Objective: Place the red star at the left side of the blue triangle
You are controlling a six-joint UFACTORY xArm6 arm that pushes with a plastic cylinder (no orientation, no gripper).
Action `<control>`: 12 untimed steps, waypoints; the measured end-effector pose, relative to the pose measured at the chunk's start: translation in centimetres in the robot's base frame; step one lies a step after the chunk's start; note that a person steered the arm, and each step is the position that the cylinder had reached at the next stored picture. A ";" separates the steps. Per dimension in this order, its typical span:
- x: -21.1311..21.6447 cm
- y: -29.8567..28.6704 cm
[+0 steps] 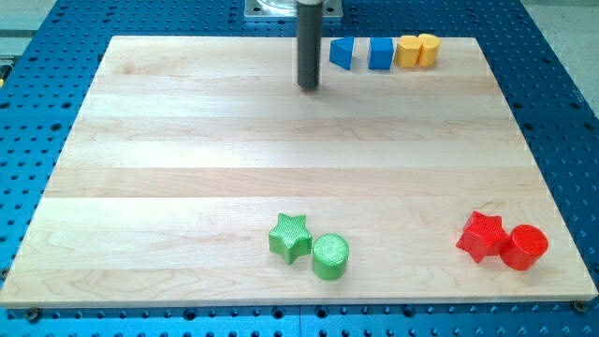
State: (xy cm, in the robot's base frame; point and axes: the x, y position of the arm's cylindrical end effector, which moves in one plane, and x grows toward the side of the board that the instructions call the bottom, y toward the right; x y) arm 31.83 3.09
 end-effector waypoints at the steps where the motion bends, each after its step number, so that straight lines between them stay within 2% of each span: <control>1: 5.0 4.0; 3: 13.5 24.8; 4: 19.7 31.4; 5: 26.4 30.6; 6: 29.3 26.1; 7: 28.2 20.1; 9: 27.3 17.1; 10: 25.2 14.0; 12: 16.5 12.1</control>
State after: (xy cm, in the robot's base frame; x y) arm 48.37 15.15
